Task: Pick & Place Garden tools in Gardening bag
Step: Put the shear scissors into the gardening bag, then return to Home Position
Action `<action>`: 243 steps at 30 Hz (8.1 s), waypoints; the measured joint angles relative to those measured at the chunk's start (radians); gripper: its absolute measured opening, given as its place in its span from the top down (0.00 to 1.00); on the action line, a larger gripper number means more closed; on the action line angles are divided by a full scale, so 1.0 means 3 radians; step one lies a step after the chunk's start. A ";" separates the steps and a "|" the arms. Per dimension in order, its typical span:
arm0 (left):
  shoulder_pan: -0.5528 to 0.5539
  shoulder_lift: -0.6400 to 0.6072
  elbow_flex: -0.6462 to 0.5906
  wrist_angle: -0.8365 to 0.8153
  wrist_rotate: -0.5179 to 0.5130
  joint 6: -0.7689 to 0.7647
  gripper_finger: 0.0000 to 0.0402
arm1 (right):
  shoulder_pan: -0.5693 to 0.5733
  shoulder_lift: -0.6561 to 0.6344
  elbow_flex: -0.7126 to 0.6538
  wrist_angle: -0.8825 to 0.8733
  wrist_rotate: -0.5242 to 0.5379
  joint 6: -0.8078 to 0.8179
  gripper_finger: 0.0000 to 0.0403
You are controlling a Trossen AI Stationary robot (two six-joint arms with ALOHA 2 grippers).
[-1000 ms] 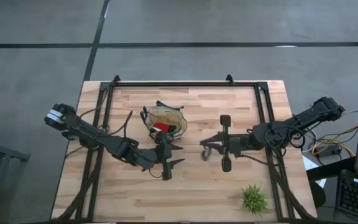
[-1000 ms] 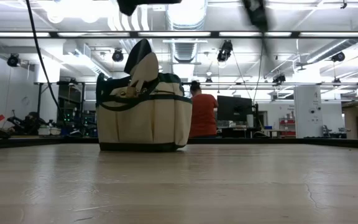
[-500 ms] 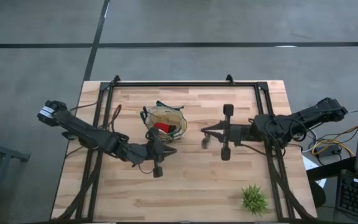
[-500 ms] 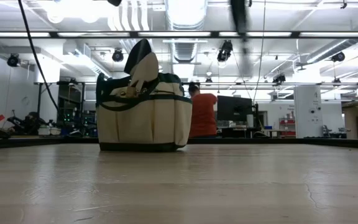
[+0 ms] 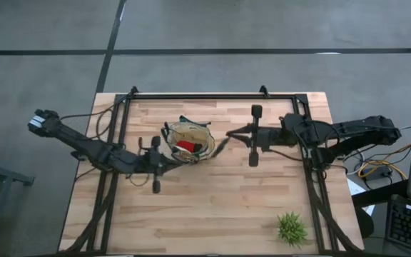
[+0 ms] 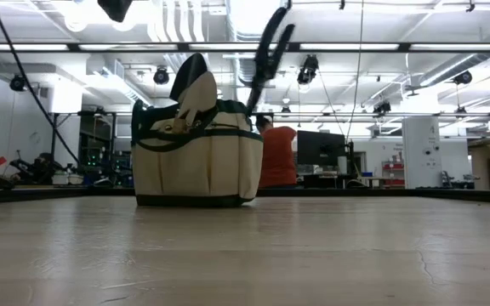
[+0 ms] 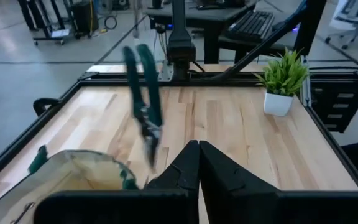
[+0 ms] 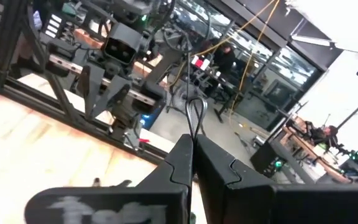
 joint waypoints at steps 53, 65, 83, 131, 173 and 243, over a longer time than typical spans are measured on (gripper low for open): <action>0.0001 -0.3281 -0.2554 0.0438 0.0072 0.0438 0.99 | -0.0938 0.0332 0.0253 -0.0025 -0.0885 0.0045 0.98; 0.0001 -0.3229 -0.2558 0.0415 0.0069 0.0427 0.96 | -0.0975 0.0573 0.0284 0.0149 -0.1012 0.0063 0.98; 0.0001 -0.3206 -0.2559 0.0409 0.0071 0.0425 0.95 | -0.1011 0.0634 0.0284 0.0422 -0.1444 0.0242 0.98; 0.0002 -0.3205 -0.2563 0.0419 0.0071 0.0427 0.95 | -0.1477 0.1613 0.0850 0.0127 -0.2731 0.0724 0.98; 0.0001 -0.3205 -0.2564 0.0422 0.0072 0.0426 0.95 | -0.1451 0.1613 0.0715 -0.0513 -0.2678 0.0955 0.98; 0.0001 -0.3205 -0.2564 0.0422 0.0071 0.0427 0.95 | -0.1111 -0.2828 -0.2721 0.0093 -0.1774 0.1939 0.98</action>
